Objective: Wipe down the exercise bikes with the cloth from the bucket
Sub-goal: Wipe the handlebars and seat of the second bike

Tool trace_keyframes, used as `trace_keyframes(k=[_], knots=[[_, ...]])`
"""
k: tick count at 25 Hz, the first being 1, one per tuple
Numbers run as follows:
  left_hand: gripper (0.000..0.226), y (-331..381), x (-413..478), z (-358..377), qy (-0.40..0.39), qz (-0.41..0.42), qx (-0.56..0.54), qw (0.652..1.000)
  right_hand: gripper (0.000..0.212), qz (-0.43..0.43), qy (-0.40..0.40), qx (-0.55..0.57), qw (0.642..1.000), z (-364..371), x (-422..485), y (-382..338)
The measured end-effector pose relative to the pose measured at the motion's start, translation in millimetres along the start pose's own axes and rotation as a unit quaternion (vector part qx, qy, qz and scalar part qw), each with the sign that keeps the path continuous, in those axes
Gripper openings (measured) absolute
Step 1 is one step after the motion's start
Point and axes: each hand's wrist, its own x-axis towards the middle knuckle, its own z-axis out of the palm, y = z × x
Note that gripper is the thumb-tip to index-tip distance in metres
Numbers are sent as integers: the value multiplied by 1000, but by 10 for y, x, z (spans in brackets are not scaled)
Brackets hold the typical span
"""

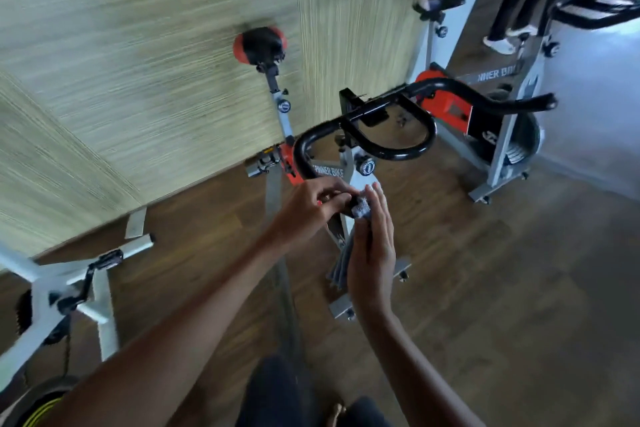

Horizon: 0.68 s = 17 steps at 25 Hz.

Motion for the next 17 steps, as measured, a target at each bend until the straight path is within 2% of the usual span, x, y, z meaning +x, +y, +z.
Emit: trace_keyframes(k=[5, 7, 10, 13, 17], knots=[[25, -203, 49, 46, -11, 85, -70, 994, 44, -170, 62, 13, 983, 329, 57, 380], [17, -290, 70, 29, -17, 148, -67, 987, 43, -241, 102, 38, 964, 461, 121, 500], [17, -428, 134, 53, -11, 249, -57, 967, 40, -331, 170, 57, 926, 661, 300, 655], [21, -642, 241, 78, -12, 339, -54, 939, 40, -412, 245, 105, 871, 844, 475, 825], [24, -814, 350, 31, -14, 429, -61, 901, 42, -483, 281, 165, 813, 1036, 576, 897]])
